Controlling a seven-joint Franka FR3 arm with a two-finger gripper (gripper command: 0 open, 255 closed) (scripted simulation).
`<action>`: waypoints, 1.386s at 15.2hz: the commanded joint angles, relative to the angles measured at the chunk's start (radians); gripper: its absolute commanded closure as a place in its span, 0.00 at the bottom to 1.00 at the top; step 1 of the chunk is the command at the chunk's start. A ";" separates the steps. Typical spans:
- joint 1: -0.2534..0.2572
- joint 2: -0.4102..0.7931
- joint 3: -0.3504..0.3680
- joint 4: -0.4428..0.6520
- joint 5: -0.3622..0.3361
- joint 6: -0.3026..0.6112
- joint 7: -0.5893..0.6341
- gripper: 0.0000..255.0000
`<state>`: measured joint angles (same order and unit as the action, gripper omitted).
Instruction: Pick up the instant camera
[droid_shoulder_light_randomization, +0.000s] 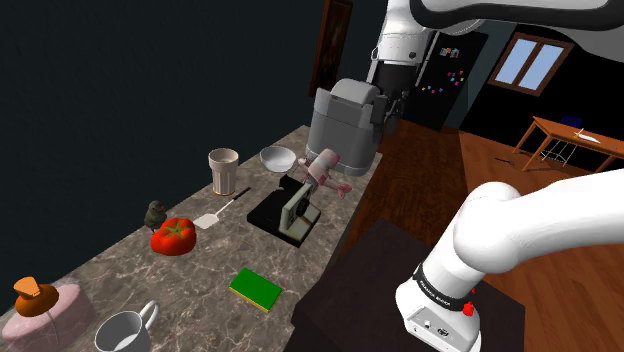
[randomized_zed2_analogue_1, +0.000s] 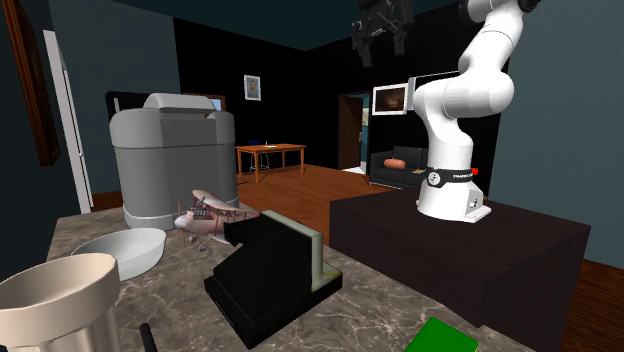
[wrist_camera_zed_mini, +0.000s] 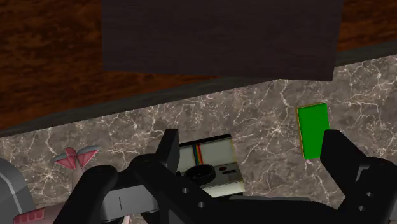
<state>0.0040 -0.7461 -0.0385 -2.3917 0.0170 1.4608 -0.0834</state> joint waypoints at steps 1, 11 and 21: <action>0.000 0.000 0.000 0.000 0.000 0.000 0.000 0.00; -0.073 0.136 0.182 -0.191 0.137 0.392 0.468 0.00; -0.171 0.478 0.342 -0.205 0.156 0.815 0.936 0.00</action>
<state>-0.1537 -0.3013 0.2923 -2.6001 0.1789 2.2366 0.7993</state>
